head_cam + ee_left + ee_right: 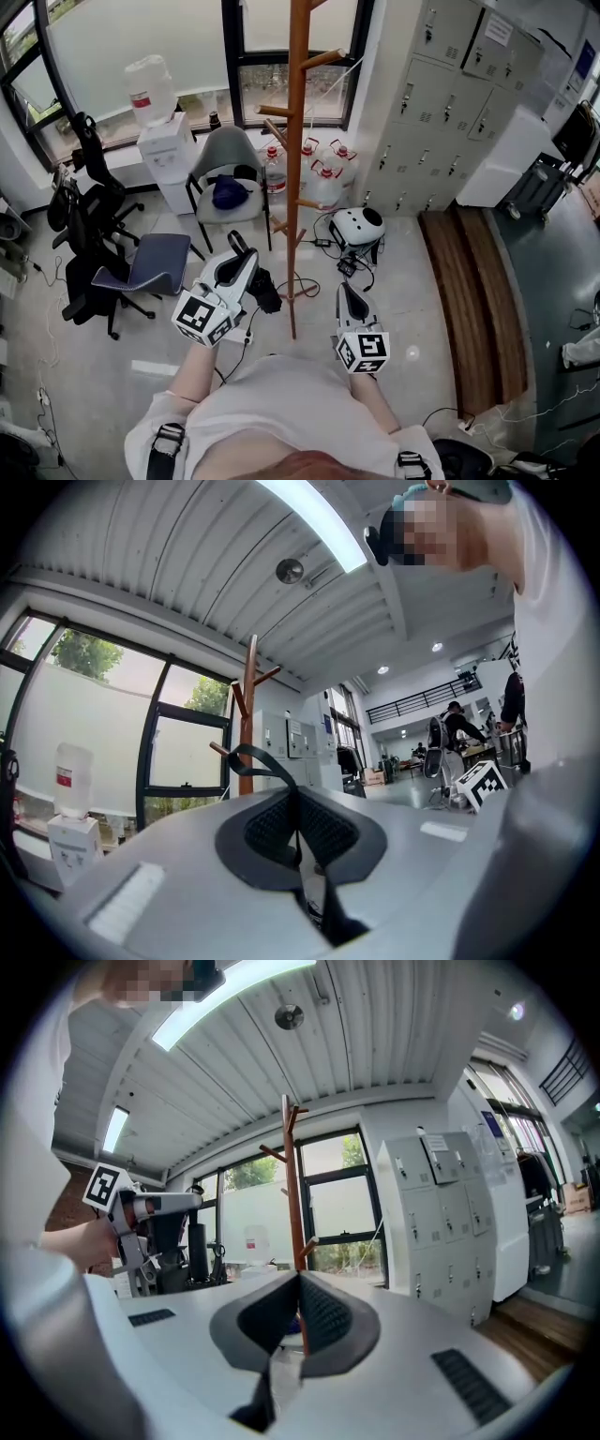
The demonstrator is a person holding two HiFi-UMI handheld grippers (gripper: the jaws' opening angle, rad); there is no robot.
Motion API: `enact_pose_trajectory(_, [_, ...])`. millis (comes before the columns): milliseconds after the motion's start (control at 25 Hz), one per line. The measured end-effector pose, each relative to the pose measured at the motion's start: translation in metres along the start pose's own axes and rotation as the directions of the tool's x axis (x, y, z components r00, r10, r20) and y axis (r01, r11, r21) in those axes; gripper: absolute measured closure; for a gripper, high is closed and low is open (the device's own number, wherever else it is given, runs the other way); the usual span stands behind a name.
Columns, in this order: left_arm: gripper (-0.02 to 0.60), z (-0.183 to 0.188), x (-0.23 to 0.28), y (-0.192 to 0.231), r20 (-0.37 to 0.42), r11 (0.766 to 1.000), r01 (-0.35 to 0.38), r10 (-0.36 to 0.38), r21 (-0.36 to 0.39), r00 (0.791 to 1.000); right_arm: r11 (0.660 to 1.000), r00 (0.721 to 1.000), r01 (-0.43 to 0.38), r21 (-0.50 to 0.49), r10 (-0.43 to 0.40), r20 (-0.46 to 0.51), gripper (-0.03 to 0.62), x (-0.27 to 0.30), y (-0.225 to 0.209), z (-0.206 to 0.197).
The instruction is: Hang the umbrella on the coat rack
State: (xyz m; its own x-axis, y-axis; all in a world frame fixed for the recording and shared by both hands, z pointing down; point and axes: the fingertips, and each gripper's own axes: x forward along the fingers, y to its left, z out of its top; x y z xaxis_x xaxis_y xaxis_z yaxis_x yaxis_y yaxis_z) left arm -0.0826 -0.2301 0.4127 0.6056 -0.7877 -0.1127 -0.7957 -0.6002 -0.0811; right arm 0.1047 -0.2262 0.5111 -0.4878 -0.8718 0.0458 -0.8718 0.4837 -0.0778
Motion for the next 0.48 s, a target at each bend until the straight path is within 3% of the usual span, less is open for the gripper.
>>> enact_pose_trajectory(160, [0.572,0.003,0.007,0.007,0.002,0.998,0.062,-0.062,0.026,0.998,1.0,1.0,0.01,0.016,-0.01,-0.008,0.586,0.013,0.009,-0.003])
enact_pose_trajectory(480, [0.572,0.007,0.02,0.029,0.026,0.994,0.107,-0.108,0.017,0.994,0.999,0.999,0.041,0.02,-0.041,-0.011,0.586,0.032,0.014,-0.003])
